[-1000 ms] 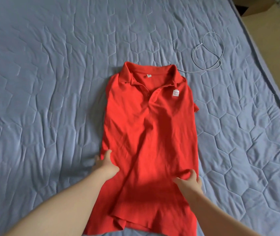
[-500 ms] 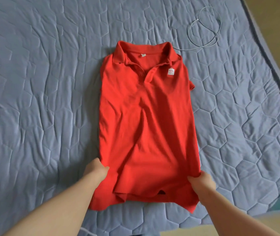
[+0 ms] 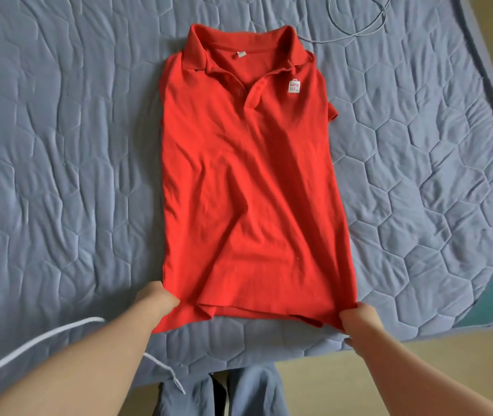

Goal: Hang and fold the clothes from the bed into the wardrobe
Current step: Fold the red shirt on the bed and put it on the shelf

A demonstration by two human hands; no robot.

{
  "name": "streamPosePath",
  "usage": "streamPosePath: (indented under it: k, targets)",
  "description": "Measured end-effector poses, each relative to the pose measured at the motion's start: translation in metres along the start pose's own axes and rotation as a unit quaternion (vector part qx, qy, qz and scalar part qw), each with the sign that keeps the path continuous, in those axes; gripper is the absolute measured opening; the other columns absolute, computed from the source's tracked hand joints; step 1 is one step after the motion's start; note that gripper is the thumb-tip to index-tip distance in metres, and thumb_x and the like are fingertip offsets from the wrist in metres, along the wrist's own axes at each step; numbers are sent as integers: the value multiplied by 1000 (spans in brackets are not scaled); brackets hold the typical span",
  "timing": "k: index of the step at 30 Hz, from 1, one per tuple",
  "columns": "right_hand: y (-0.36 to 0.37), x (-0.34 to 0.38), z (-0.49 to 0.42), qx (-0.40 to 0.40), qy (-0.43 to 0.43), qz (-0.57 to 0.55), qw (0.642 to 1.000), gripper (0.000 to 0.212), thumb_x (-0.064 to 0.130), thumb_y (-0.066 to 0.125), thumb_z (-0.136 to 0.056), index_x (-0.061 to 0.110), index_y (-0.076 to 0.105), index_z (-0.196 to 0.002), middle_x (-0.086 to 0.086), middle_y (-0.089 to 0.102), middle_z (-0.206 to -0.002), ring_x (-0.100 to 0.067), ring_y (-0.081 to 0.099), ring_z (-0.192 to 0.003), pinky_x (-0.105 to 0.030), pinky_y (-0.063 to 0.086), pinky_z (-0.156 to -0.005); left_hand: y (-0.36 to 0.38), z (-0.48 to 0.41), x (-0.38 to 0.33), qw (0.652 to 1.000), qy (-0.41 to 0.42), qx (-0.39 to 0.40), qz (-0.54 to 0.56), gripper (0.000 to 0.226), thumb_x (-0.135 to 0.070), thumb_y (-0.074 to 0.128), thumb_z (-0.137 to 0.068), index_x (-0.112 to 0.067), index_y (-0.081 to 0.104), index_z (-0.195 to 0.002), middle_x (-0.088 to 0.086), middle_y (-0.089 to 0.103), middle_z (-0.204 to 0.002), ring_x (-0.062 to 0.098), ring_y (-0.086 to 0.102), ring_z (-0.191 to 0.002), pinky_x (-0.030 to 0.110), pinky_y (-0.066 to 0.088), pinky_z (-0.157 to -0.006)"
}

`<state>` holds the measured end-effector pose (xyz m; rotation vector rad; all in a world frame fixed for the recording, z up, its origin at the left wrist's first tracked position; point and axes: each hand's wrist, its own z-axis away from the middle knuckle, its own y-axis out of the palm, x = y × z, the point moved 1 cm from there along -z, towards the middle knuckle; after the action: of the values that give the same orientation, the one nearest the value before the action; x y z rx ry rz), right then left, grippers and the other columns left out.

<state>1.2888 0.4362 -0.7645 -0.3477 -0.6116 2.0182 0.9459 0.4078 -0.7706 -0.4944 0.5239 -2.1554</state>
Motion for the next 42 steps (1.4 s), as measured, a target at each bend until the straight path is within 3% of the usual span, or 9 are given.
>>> streamPosePath:
  k: [5, 13, 16, 18, 22, 28, 35, 39, 42]
  targets:
    - [-1, -16, -9, -36, 21, -69, 997, 18, -5, 45, -82, -2, 59, -92, -22, 58, -80, -37, 57, -74, -52, 52, -84, 4, -1, 15, 1000, 0, 5, 6, 46, -26, 67, -82, -6, 56, -123, 14, 60, -123, 28, 58, -111, 32, 47, -91]
    - [-10, -33, -18, -101, 71, -154, 980, 12, -14, 45, -76, -9, 52, -84, -21, 55, -70, -49, 60, -92, -40, 54, -68, -2, -5, 46, 997, 2, -12, 70, 41, -24, 70, -82, 0, 62, -113, 20, 64, -113, 34, 60, -105, 38, 49, -89]
    - [-20, -39, -19, -123, 82, -179, 973, 17, -16, 45, -76, -3, 50, -86, -12, 44, -63, -52, 58, -95, -48, 50, -65, -5, -6, 56, 993, -5, 1, 122, 35, -18, 70, -82, 1, 63, -110, 22, 64, -110, 36, 60, -103, 41, 51, -87]
    - [-21, -38, -16, -111, 86, -167, 976, 21, -13, 44, -80, -9, 53, -99, -13, 44, -65, -51, 58, -97, -43, 50, -57, -1, -5, 61, 980, -25, 32, 193, 30, -9, 69, -82, 1, 60, -110, 20, 63, -110, 36, 58, -104, 40, 50, -84]
    - [-14, -22, -6, -130, 99, -69, 984, 32, -9, 45, -81, -15, 51, -111, -31, 54, -96, -46, 56, -96, -44, 44, -77, 0, -8, 63, 971, -49, 77, 223, 32, 7, 62, -82, 0, 57, -113, 16, 60, -114, 30, 55, -103, 38, 47, -79]
    - [4, 36, 34, -251, -132, 81, 955, 54, 10, 55, -81, 11, 42, -133, -18, 37, -140, -39, 38, -125, -46, 31, -101, -21, -17, 36, 983, 26, 50, 177, 34, -18, 75, -76, -6, 57, -103, 13, 64, -97, 28, 61, -96, 37, 48, -88]
    - [80, 136, 79, -89, -407, 231, 879, 62, 29, 59, -79, 25, 38, -138, 1, 36, -142, -27, 37, -125, -35, 33, -98, -64, -32, -36, 937, 151, 15, 314, 27, -32, 64, -86, -13, 60, -104, 9, 66, -111, 21, 60, -92, 29, 45, -78]
    - [115, 192, 90, -23, -428, 178, 886, 57, 26, 54, -83, 23, 37, -138, -2, 39, -140, -28, 39, -123, -37, 34, -97, -102, -52, -77, 905, 137, 41, 401, 49, -40, 50, -93, -14, 46, -135, 6, 55, -131, 23, 53, -116, 33, 41, -100]
    - [122, 239, 87, -10, -423, 101, 900, 57, 21, 53, -83, 19, 38, -138, -7, 41, -139, -30, 41, -125, -38, 35, -100, -132, -63, -100, 864, 115, 96, 482, 35, -40, 35, -99, -16, 51, -118, 2, 61, -103, 17, 56, -87, 26, 43, -75]
